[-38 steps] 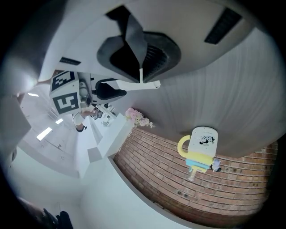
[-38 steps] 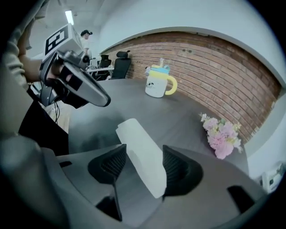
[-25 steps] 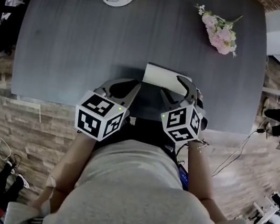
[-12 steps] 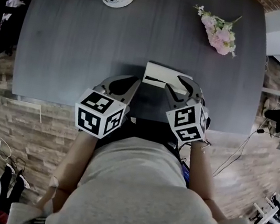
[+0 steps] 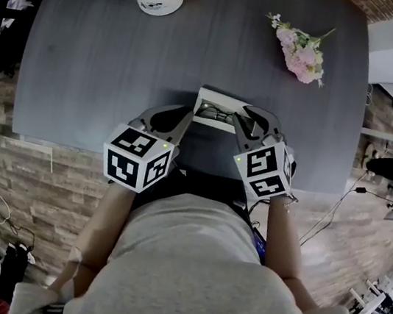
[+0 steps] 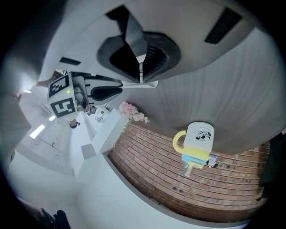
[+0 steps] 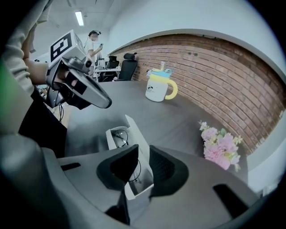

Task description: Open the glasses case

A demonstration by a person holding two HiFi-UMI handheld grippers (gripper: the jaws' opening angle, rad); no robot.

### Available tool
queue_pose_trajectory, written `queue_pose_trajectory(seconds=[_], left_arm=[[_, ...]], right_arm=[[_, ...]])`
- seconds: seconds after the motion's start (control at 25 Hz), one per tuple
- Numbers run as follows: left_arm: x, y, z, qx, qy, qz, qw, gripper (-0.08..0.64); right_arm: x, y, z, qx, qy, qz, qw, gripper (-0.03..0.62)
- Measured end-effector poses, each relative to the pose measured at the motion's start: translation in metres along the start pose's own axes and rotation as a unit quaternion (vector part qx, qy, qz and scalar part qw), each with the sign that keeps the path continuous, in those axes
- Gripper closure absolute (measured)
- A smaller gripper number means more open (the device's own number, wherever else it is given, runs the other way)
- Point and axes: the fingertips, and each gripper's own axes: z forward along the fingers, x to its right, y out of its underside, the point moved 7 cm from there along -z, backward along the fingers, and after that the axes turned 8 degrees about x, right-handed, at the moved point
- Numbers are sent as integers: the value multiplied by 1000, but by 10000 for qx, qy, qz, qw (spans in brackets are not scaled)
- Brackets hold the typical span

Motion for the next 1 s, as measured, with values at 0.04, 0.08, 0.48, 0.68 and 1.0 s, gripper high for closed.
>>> queue_pose_trajectory(seconds=[0.04, 0.08, 0.48, 0.68, 1.0], left_arm=[[0, 0, 1, 5, -16, -4, 10000, 523], [0, -1, 2, 8, -33, -10, 10000, 523], [-4, -4, 7, -10, -141, -30, 9999, 523], [-3, -3, 7, -52, -93, 15, 9999, 523], [-1, -7, 3, -66, -11, 113, 9999, 523]], right_arm=[[3, -1, 1, 4, -6, -36, 10000, 508], [6, -2, 2, 6, -6, -58, 10000, 508], [30, -6, 19, 35, 141, -66, 9999, 500], [34, -5, 24, 82, 319, 97, 9994, 486], [32, -7, 20, 119, 575, 201, 9981, 472]])
